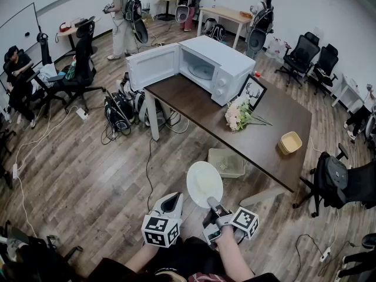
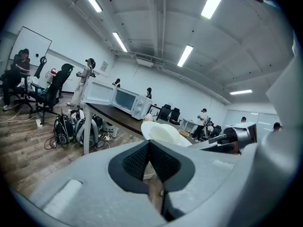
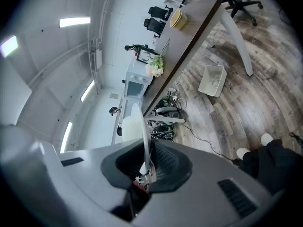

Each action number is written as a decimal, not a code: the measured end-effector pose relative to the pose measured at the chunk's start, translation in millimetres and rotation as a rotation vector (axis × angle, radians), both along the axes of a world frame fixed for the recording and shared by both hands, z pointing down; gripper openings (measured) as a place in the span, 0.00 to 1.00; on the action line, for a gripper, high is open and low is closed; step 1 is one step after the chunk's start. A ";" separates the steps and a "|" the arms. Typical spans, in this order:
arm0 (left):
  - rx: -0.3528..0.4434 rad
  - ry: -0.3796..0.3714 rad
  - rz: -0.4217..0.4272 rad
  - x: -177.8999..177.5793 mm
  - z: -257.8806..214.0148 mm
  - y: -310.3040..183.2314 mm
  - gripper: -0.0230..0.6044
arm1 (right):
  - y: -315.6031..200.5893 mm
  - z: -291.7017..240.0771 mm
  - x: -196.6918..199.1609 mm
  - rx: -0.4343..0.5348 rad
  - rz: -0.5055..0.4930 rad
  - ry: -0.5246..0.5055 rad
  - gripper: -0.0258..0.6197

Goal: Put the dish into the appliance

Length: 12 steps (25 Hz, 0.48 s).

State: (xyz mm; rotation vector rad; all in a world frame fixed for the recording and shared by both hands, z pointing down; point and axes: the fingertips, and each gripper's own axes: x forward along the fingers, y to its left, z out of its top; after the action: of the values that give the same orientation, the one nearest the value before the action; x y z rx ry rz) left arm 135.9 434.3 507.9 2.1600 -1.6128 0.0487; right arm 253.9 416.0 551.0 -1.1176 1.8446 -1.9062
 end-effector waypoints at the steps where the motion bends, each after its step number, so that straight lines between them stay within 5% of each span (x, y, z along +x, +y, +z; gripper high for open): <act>1: 0.000 0.000 0.004 -6.3 -0.2 -2.7 0.05 | -2.7 -0.9 -6.5 0.004 0.005 -0.005 0.10; 5: -0.001 -0.014 0.022 -26.4 0.8 -12.6 0.05 | -11.3 -0.6 -26.7 0.000 0.021 -0.045 0.10; 12: 0.015 -0.020 0.061 -55.3 0.4 -27.1 0.05 | -23.5 1.3 -50.5 0.061 0.035 0.050 0.10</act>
State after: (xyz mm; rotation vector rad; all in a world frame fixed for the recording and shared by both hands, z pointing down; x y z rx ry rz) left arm 80.6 407.2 508.3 2.2261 -1.5629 0.0776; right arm 203.4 392.6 552.3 -1.1805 1.8833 -1.8060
